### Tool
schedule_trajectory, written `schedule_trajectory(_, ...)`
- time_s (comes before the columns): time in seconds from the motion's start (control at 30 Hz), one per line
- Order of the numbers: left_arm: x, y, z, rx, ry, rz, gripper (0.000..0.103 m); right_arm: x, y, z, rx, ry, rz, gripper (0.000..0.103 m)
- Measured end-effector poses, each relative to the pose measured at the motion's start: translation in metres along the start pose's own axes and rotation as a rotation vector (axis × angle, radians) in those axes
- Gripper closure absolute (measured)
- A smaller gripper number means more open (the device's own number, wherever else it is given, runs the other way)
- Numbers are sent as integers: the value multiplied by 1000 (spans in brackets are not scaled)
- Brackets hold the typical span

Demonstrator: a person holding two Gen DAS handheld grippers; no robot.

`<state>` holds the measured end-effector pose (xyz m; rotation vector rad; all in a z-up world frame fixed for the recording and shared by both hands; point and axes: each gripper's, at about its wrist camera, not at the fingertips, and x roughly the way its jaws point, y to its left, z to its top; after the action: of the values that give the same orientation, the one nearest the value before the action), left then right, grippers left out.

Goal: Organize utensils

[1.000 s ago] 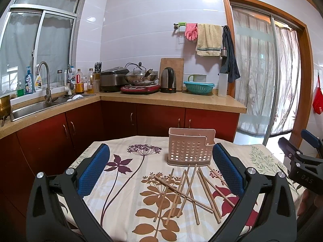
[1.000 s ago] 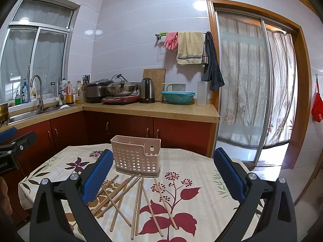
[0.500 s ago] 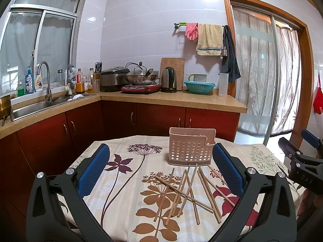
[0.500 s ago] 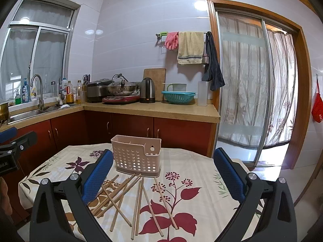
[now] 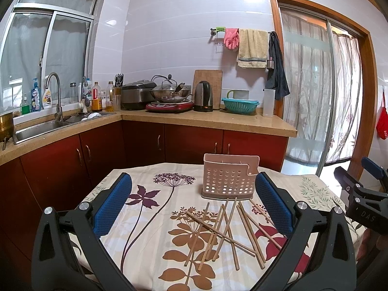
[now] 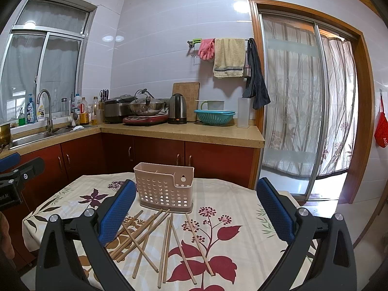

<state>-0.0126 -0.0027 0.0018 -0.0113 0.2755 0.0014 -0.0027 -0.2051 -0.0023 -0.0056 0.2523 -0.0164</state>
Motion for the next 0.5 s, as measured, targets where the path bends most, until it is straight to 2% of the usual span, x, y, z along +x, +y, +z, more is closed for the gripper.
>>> schedule_trajectory(0.5,0,0,0,2,-1,0,4,0,0,0,-1,-2,-1,6)
